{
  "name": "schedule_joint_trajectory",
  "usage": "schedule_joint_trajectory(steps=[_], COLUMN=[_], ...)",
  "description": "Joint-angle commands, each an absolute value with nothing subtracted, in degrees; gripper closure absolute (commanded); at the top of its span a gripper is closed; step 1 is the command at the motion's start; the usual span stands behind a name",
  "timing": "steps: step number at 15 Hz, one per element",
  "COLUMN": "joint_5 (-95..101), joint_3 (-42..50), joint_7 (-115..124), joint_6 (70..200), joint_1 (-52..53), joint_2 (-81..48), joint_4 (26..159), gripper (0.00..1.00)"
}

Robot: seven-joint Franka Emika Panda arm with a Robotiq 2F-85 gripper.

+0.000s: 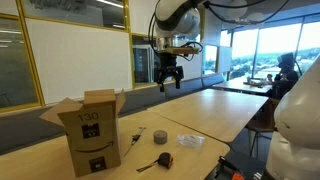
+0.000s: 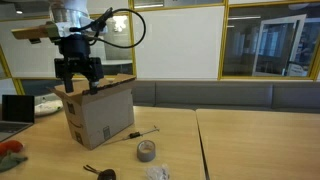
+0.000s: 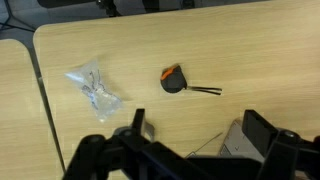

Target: Put the objects on the table in the box

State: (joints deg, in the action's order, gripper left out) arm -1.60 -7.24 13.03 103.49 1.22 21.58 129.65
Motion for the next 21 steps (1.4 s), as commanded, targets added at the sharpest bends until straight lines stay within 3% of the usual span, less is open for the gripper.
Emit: schedule_joint_trajectory(steps=[1,9,21], joint_5=[-1.43,-1.43,6.7], joint_3=[-6.82,-6.82,-3.45], joint_7=[13.16,13.16,15.61], joint_6=[103.39,103.38,124.47], joint_1=[1.69,1.68,-2.02], joint_2=[21.55,21.74,18.3], joint_4=[129.29,128.92,140.27], gripper=[0.0,0.0,0.0])
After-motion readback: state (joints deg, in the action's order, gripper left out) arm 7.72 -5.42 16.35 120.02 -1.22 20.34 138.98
